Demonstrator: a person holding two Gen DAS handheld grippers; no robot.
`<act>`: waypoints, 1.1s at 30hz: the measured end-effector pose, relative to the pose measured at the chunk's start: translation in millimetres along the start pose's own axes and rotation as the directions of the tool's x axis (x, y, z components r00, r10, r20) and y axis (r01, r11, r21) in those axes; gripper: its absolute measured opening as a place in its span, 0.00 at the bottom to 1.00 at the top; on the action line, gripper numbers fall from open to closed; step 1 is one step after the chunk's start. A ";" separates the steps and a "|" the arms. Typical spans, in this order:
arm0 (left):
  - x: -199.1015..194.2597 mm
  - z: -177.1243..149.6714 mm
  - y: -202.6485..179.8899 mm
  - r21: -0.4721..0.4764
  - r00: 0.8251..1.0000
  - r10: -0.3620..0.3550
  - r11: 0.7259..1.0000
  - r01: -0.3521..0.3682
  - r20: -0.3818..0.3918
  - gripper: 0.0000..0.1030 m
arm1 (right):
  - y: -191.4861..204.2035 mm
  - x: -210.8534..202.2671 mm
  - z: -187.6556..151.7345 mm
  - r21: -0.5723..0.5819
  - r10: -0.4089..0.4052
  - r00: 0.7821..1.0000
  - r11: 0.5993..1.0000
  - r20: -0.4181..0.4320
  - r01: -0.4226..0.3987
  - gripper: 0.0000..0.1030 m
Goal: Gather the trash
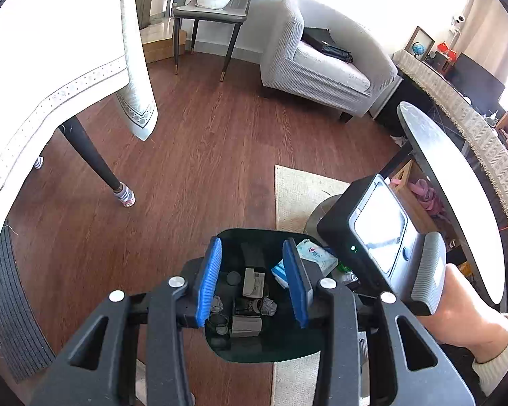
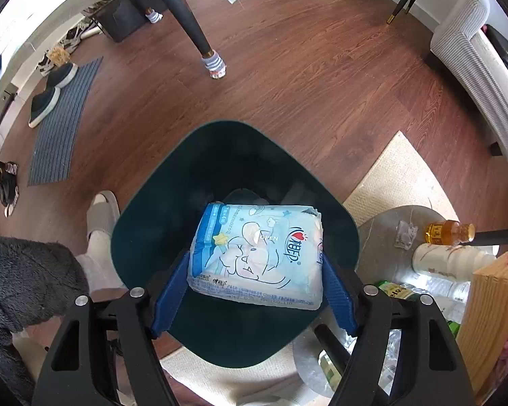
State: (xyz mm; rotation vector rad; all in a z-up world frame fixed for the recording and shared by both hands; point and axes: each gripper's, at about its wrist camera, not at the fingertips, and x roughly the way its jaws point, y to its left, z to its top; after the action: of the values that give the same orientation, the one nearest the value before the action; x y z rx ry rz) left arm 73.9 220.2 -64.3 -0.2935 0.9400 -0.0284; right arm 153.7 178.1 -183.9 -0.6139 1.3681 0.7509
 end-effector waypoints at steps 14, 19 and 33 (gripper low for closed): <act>-28.1 25.8 -18.6 0.014 0.994 -0.013 1.000 0.012 0.108 0.38 | 1.3 -27.8 -22.9 -0.062 0.008 0.999 0.998 0.033 -0.006 0.75; -37.5 35.6 -19.9 0.021 0.989 0.033 0.999 -0.036 0.144 0.38 | 6.1 -61.9 -26.8 -0.088 0.022 0.991 0.996 0.134 -0.010 0.75; -41.7 30.8 -53.4 0.079 0.982 0.073 0.993 -0.088 0.172 0.52 | -36.5 -183.9 -66.3 0.028 -0.058 0.880 0.998 0.472 0.050 0.67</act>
State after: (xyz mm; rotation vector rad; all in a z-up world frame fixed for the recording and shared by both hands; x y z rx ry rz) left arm 79.2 182.6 -0.3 -0.1747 0.7787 0.0303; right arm 132.6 83.0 -10.5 -0.4164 0.8990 0.7825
